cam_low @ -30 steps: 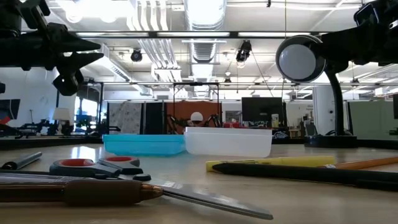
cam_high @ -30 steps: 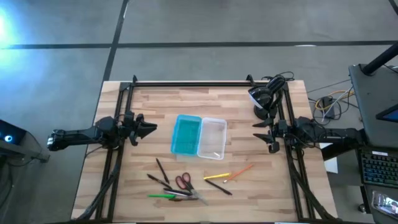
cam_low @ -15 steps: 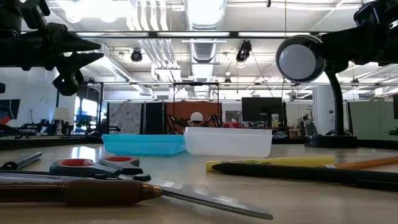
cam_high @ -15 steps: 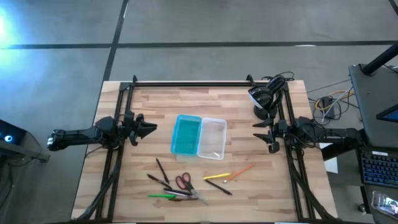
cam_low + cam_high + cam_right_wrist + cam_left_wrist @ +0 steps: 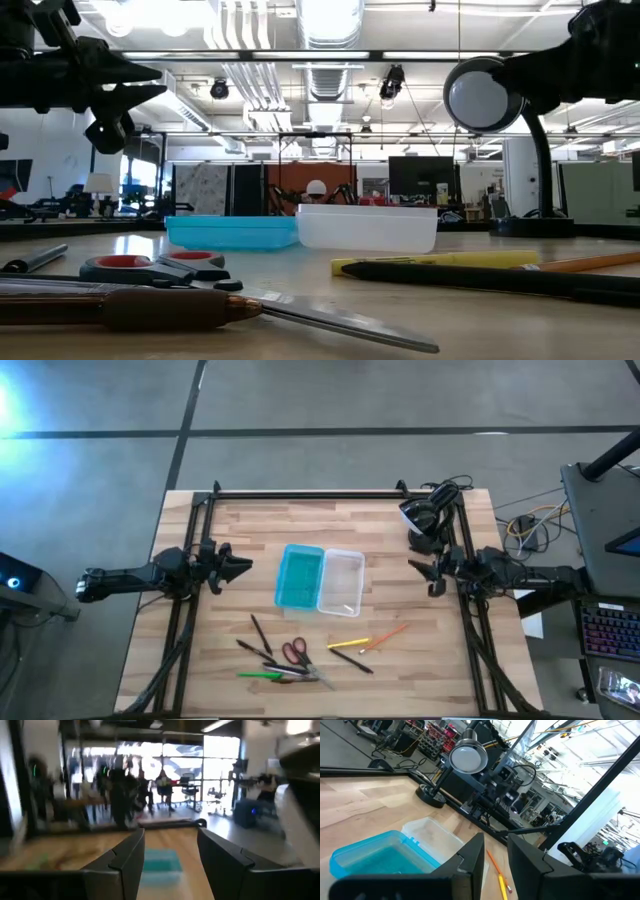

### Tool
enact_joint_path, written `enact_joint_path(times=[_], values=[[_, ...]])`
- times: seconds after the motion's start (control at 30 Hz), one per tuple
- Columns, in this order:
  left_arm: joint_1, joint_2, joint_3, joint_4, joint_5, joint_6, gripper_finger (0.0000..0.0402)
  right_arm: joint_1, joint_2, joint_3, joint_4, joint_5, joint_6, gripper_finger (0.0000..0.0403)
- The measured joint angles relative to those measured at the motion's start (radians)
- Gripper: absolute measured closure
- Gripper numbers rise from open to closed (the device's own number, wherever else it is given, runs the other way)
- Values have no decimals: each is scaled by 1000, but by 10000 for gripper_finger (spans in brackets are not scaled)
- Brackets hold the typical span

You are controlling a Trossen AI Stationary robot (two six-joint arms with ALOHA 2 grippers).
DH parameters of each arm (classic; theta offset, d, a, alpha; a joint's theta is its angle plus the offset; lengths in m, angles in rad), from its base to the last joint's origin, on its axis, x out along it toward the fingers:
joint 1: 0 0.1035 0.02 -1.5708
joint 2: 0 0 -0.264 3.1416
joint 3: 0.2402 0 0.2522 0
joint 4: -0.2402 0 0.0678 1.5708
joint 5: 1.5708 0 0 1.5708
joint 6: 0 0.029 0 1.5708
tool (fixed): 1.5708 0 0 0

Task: Pick & place school supplies into a supply box
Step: Put the orange pencil into the supply box

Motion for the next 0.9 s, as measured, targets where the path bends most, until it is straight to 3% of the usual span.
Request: enact_joint_path(times=[0.13, 0.2, 0.27, 0.37, 0.47, 0.53, 0.67, 0.8, 0.9], values=[[0, 0, 0, 0, 0, 0, 333, 0, 4, 2, 61, 104, 505, 229], [0, 0, 0, 0, 0, 0, 333, 0, 15, 1, 18, 215, 784, 229], [0, 0, 0, 0, 0, 0, 333, 0, 34, 1, -41, 269, 966, 229], [0, 0, 0, -1, 0, 28, 333, 0, 71, 1, -123, 261, 1001, 229], [0, 0, 0, -10, 0, 165, 333, 1, 111, 0, -82, 234, 970, 229], [0, 0, 0, -11, -1, 204, 333, 0, 130, 1, -36, 212, 1047, 230], [0, 2, 0, -15, -13, 305, 333, 1, 202, 0, -46, -15, 1145, 230], [0, 3, 0, -14, -13, 259, 333, 3, 314, 8, -151, -151, 1298, 240], [0, 3, 4, -12, -27, 128, 333, 18, 424, 81, -308, -175, 1353, 255]])
